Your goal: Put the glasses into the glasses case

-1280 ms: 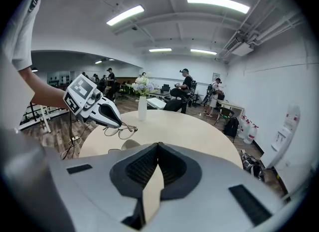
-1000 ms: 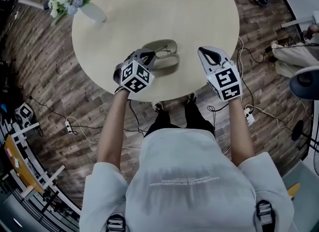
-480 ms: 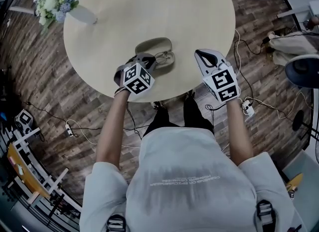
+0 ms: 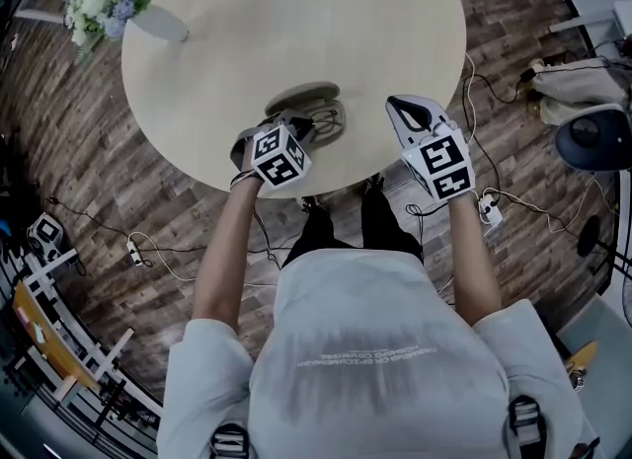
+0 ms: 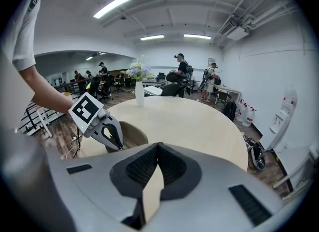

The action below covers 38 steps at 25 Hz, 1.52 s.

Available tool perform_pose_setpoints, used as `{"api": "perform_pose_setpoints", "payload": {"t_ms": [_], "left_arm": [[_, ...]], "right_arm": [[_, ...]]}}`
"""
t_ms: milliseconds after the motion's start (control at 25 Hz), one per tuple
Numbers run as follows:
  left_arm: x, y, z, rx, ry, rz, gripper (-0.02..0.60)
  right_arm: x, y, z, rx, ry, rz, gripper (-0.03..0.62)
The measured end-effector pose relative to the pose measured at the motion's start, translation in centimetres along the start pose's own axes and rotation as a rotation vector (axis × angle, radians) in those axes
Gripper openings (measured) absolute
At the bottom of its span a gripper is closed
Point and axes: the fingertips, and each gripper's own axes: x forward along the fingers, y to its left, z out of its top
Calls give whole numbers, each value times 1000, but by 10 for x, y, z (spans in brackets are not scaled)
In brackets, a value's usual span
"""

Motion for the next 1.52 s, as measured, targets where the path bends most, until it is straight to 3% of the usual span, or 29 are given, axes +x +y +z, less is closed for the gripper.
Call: {"api": "perform_pose_setpoints", "payload": {"t_ms": [560,720,1080,1320,1520], "left_arm": [[13,1,-9,-44,72,49,29],[9,6,-8,-80,68,66,96],[-6,29,-9,-149,37,137,115],[-32,47,-4,-242,-57,171,141],[-55,56,-4,-248,-66,223,141]], "right_arm": [[-12,5,-9,-8,2,-1,1],[-18,3,-12,-6,2,-4,1],[-23,6,-15,-12,0,3,2],[-31,4,-16,-14,-3,-4,0],[-38,0,-7,-30,-27,-13,1]]}}
